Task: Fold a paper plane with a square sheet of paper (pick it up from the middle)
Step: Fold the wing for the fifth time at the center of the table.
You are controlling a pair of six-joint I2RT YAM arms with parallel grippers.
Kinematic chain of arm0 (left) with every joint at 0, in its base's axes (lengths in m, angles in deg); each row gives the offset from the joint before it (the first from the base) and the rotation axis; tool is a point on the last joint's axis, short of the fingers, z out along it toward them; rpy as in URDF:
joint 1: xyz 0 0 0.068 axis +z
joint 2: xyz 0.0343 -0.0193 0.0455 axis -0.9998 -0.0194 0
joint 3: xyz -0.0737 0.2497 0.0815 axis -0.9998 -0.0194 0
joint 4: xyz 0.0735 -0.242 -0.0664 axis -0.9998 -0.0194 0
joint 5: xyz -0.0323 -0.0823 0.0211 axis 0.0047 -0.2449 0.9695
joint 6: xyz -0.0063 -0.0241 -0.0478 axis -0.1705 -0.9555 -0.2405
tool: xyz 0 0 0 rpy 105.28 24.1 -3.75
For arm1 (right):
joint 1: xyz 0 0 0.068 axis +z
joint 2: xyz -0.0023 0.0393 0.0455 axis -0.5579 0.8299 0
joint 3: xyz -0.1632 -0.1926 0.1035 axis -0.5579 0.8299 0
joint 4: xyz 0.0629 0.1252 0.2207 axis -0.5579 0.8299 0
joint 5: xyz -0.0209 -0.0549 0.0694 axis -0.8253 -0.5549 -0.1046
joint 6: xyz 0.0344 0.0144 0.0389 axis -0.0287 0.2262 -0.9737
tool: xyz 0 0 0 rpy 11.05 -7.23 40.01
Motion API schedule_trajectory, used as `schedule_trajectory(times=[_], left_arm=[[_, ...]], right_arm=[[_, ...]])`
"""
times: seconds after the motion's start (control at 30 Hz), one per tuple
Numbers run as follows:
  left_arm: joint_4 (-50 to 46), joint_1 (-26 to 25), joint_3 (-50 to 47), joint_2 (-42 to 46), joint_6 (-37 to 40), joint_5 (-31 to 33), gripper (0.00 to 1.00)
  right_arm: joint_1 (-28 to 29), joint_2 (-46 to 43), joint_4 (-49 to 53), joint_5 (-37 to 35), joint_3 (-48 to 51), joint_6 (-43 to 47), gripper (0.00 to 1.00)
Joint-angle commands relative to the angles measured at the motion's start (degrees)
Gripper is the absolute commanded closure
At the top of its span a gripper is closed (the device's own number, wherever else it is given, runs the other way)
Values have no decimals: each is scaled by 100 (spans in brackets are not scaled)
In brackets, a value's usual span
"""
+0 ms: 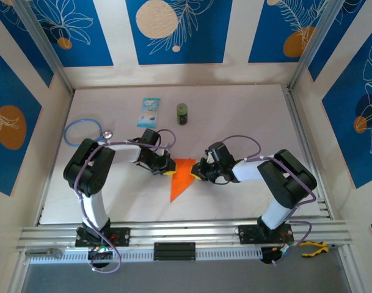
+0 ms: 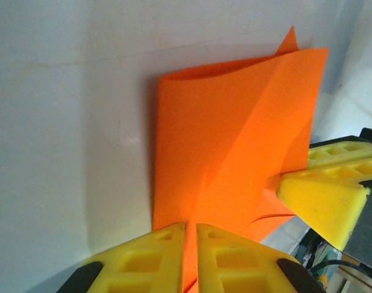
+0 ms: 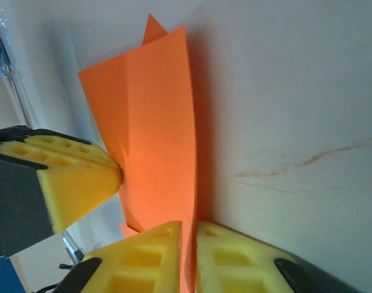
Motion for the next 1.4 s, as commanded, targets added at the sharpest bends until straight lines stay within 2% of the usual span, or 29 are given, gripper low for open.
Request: schedule_trajectory(times=[0.0, 0.23, 0.5, 0.67, 1.0, 1.37], left_arm=[[-272, -51, 152, 421, -60, -55, 82], [-214, -108, 21, 813, -293, -47, 80], [294, -232, -304, 685, -650, -16, 85], [427, -302, -340, 355, -611, -3, 87], [224, -319, -484, 25, -207, 424, 94], [326, -312, -517, -109, -48, 301, 97]], right_arm=[[-18, -25, -130, 129, 27, -76, 90], [151, -261, -184, -562, 261, -916, 92], [515, -525, -83, -1145, 359, -1532, 92], [600, -584, -273, -1077, 460, -1531, 92], [654, -584, -398, -908, 485, -1364, 91], [519, -525, -380, -525, 382, -759, 79]])
